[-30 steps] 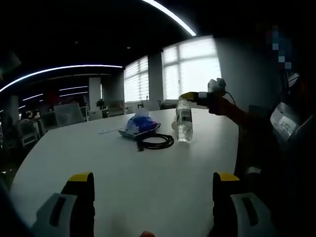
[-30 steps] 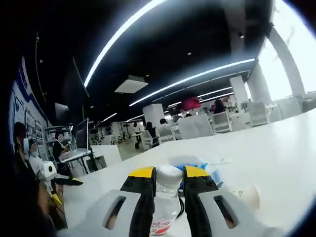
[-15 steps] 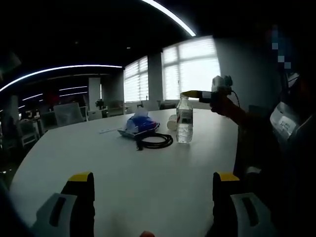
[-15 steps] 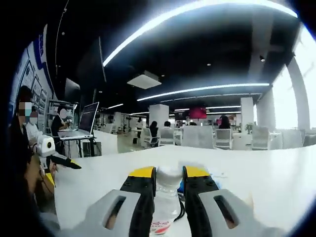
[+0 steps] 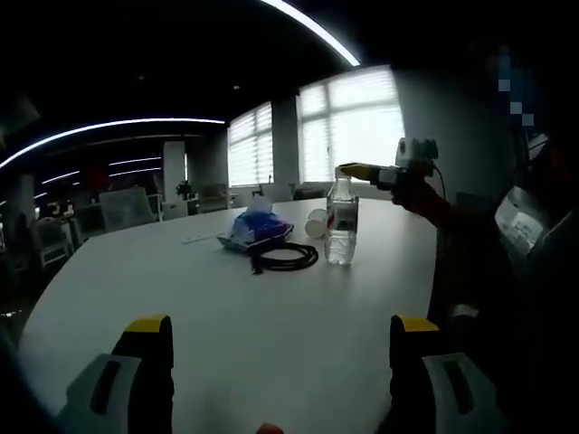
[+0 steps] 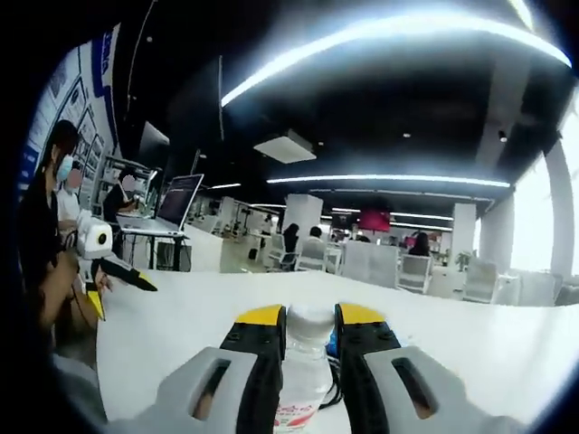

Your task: Arrange the tabletop items into an orderly group along one side of the table until the central work area is clear of visible clutter.

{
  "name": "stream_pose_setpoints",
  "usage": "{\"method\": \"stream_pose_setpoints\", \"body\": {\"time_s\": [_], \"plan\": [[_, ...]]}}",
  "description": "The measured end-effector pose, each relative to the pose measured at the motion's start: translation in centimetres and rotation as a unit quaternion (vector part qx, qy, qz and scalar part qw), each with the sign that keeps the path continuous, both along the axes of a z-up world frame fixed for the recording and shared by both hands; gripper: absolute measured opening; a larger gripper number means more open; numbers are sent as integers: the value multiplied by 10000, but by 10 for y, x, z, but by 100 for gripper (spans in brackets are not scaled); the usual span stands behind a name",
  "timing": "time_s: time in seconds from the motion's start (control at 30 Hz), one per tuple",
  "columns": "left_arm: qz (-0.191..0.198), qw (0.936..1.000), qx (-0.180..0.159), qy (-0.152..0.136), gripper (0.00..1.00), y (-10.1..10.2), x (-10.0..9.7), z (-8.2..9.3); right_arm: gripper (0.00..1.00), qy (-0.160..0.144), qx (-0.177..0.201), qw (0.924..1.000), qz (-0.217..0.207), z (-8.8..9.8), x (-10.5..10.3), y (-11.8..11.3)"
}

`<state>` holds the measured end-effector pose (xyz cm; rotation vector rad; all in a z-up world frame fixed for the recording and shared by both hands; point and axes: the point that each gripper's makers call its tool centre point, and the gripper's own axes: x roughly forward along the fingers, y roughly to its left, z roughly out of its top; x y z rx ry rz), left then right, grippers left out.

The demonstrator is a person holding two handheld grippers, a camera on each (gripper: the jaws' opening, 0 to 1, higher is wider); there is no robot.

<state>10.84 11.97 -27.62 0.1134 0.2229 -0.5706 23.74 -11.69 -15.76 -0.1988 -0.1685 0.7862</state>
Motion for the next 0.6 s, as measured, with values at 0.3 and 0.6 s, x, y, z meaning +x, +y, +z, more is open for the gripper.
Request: {"method": "stream_pose_setpoints", "body": {"time_s": [0.3, 0.6], "plan": [[-3, 10000, 8, 0, 100, -2, -2, 0, 19, -150, -312, 9993, 151, -2, -7, 14], [16, 10000, 28, -12, 100, -2, -2, 2, 19, 2, -200, 9993, 312, -2, -9, 13]]}}
